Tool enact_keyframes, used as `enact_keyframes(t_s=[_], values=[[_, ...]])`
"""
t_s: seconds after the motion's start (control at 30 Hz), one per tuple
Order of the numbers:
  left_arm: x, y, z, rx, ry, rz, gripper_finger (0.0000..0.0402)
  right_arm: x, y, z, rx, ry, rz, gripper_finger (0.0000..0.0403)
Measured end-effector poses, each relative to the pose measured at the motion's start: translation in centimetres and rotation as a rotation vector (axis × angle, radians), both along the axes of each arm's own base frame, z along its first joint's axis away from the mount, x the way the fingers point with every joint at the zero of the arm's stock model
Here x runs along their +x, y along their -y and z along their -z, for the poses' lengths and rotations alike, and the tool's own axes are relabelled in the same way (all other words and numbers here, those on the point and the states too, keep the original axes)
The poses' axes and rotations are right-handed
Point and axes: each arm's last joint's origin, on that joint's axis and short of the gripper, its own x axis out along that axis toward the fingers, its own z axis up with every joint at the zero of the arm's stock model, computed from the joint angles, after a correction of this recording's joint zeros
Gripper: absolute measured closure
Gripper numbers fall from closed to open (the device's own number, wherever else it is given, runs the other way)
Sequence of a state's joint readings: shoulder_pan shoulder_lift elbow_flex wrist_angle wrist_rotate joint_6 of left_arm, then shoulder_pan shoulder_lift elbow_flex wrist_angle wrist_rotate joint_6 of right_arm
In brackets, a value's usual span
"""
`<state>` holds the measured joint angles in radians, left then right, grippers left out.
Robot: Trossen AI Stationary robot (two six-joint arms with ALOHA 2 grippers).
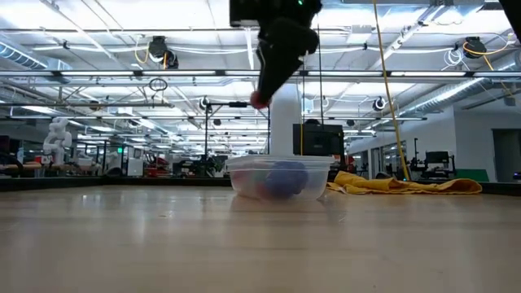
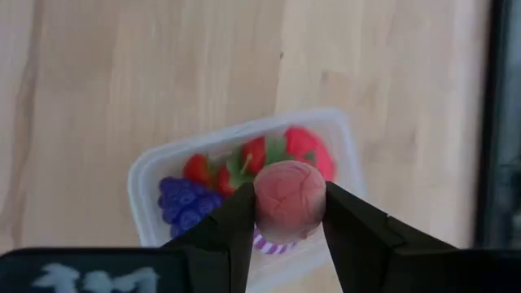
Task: Pick and placing Produce into tupperware
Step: Put the left pink peach into the transparent container
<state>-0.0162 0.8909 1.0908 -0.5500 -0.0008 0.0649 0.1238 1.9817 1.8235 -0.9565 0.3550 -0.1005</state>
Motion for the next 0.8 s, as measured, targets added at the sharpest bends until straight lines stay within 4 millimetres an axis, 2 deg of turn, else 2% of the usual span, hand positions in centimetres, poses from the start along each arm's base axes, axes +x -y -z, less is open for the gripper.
enact_keyframes(t_s=[0.13, 0.33, 0.47, 0.8], values=[[0.0, 0.0, 0.0, -0.001, 0.0, 0.002, 0.0206, -0.7, 1.2, 1.9, 0.09, -0.007, 0.0, 0.0277], [0.0, 0.1, 0.0, 0.004, -0.001, 0.008, 0.0206, -1.2, 2.4, 5.6, 0.076, -0.008, -0.01, 0.0277], [0.0, 0.1, 0.0, 0.008, 0.0, 0.009, 0.0206, -1.7, 2.6, 7.3, 0.067, -0.018, -0.026, 0.0277], [0.0, 0.1, 0.0, 0.015, 0.0, 0.011, 0.0206, -1.5, 2.1, 7.3, 0.013, -0.017, -0.159, 0.0277]])
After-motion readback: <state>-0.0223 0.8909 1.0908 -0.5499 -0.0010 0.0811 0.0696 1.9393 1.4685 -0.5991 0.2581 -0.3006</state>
